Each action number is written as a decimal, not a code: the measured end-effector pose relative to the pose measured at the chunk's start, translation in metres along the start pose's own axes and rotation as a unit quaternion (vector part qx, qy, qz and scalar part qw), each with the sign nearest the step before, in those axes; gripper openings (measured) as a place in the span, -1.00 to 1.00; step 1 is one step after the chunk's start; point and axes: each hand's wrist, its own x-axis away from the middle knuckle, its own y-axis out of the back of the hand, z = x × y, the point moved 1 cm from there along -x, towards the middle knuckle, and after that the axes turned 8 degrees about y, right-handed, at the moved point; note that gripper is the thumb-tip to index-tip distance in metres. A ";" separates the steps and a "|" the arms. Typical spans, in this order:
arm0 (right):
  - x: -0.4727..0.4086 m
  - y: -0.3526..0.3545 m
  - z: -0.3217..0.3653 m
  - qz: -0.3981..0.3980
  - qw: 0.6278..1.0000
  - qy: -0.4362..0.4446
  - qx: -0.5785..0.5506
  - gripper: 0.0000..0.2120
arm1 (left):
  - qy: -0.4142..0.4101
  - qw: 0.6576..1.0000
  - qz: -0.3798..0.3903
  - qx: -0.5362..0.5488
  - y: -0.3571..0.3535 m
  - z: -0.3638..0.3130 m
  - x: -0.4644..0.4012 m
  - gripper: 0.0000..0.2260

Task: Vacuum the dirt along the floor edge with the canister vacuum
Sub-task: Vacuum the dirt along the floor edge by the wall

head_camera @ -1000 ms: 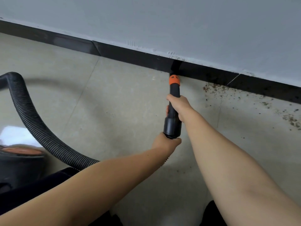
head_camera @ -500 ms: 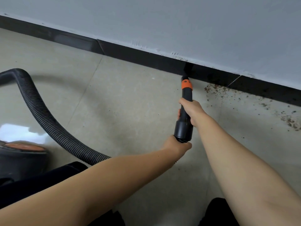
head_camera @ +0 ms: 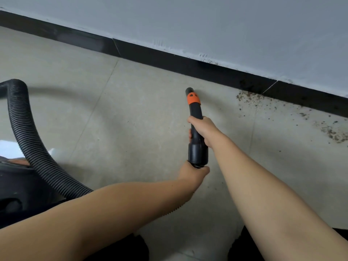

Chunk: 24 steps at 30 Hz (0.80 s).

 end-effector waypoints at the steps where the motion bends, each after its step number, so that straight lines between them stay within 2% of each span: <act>1: -0.003 -0.002 0.003 -0.007 1.000 0.002 -0.008 -0.90 | -0.004 1.000 -0.004 -0.013 0.005 -0.005 -0.003 -0.79; 9: -0.005 0.030 0.004 -0.107 0.990 -0.017 -0.088 -0.87 | -0.030 0.987 0.042 -0.152 0.012 -0.029 -0.009 -0.73; 13: 0.022 0.041 -0.016 -0.109 0.989 -0.033 -0.097 -0.90 | -0.018 0.983 0.098 -0.153 -0.003 -0.010 0.012 -0.86; 17: 0.051 0.048 -0.044 -0.110 0.989 -0.040 -0.087 -0.91 | 0.015 0.980 0.122 -0.159 -0.020 0.023 0.031 -0.87; 19: 0.062 0.056 -0.058 -0.136 0.985 -0.037 -0.094 -0.92 | 0.028 0.977 0.132 -0.168 -0.029 0.034 0.035 -0.91; 24: 0.076 0.096 -0.074 -0.218 0.963 -0.043 -0.149 -0.90 | 0.013 0.964 0.158 -0.213 -0.058 0.035 0.034 -0.89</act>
